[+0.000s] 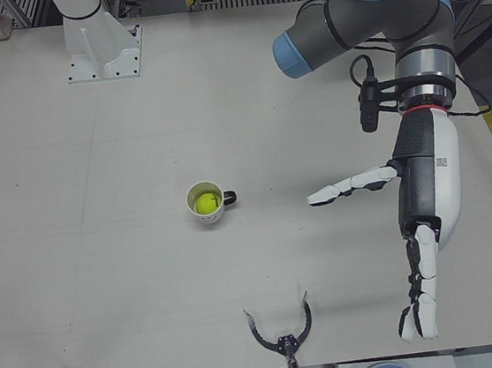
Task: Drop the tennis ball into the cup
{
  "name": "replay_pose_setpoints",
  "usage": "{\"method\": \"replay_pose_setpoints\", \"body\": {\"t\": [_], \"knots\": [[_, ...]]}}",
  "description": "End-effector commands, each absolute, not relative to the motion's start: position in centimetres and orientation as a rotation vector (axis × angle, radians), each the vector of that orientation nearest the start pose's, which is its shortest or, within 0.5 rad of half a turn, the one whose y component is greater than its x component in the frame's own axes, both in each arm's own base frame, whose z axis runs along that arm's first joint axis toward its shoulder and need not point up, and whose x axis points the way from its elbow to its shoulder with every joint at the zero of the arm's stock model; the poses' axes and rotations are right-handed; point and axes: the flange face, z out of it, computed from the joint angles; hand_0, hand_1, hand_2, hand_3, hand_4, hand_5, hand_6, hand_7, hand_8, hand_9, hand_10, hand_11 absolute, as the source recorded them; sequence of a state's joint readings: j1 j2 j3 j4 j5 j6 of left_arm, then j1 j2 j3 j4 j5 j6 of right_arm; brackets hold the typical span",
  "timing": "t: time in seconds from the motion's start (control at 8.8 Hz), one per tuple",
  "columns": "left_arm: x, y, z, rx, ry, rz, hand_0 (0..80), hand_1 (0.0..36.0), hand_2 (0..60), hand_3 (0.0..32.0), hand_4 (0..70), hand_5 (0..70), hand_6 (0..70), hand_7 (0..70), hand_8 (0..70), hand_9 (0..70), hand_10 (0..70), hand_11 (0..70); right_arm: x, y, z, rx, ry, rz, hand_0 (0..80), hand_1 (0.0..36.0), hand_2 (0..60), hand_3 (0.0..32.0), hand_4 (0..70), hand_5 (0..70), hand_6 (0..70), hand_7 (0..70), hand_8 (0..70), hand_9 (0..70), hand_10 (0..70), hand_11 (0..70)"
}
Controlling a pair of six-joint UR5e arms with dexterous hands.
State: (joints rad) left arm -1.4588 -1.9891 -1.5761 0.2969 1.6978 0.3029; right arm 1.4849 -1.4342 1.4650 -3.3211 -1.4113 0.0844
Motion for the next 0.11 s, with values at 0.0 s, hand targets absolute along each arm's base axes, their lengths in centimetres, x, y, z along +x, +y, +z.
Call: {"method": "replay_pose_setpoints", "body": {"t": [0.0], "knots": [[-5.07,-64.63,46.78,0.085,2.121,-1.793,62.1,32.5,6.6,0.0,0.0,4.4,0.0,15.9,0.0,1.7,0.0,0.0,10.29,-54.32,68.47,-0.015,1.988,-2.298,0.0,0.0,0.0,0.0,0.0,0.0,0.0,0.0,0.0,0.0,0.0,0.0]]}}
